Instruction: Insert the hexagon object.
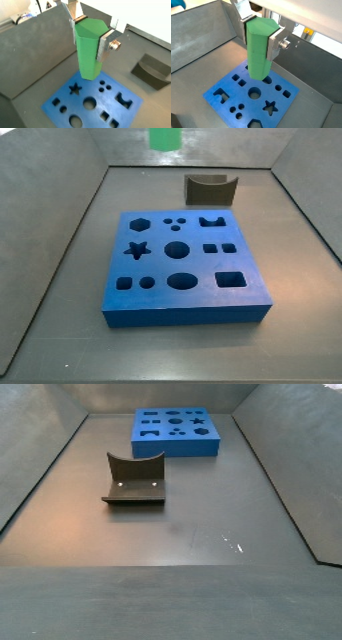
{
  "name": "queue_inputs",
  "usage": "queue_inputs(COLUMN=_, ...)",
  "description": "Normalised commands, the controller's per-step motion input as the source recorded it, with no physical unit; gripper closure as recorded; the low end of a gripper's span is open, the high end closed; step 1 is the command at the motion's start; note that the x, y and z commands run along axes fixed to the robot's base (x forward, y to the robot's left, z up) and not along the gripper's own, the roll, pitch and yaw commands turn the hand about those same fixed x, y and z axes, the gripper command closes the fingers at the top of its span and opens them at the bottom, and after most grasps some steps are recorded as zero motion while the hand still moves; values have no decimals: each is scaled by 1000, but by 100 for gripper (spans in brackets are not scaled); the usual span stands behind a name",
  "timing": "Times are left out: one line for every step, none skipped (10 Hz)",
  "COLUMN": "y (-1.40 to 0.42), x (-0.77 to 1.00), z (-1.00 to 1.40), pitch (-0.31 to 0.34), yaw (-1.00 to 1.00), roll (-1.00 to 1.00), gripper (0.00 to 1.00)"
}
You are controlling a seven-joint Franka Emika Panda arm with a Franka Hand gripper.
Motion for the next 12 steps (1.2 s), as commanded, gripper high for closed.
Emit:
queue_inputs(y=466, x=-569, z=-977, pitch=-134, yaw=-80, roll=-24, gripper=100)
queue_inputs(y=391, x=-500, z=-954, pitch=-149, yaw=-69, roll=-37, gripper=100)
queue_inputs(y=323, x=-483, z=-914, pitch=-170, yaw=-97, roll=-59, gripper=100)
queue_inputs(y=206, x=-509, z=-871, pitch=-194, yaw=-126, roll=-70, gripper=100)
queue_inputs(y=177, x=-534, z=-866, pitch=-199, yaw=-149, roll=-66, gripper=100)
queue_inputs(y=157, x=-440, z=-783, pitch=-230, yaw=-97, roll=-80, gripper=100)
queue_inputs(y=166, x=-323, z=-720, pitch=-256, yaw=-29, roll=-87, gripper=100)
queue_inputs(y=149, x=-157, z=-586, pitch=-220, yaw=0, roll=-83, gripper=100)
queue_inputs(y=120, x=-6, z=-423, pitch=-116, yaw=0, roll=-63, gripper=100)
queue_inputs(y=89, x=0, z=-426, pitch=-84, yaw=0, roll=-53, gripper=100)
queue_inputs(y=51, x=9, z=-463, pitch=-116, yaw=-20, roll=-40, gripper=100)
queue_inputs(y=20, x=0, z=-383, pitch=-84, yaw=-17, roll=-7, gripper=100)
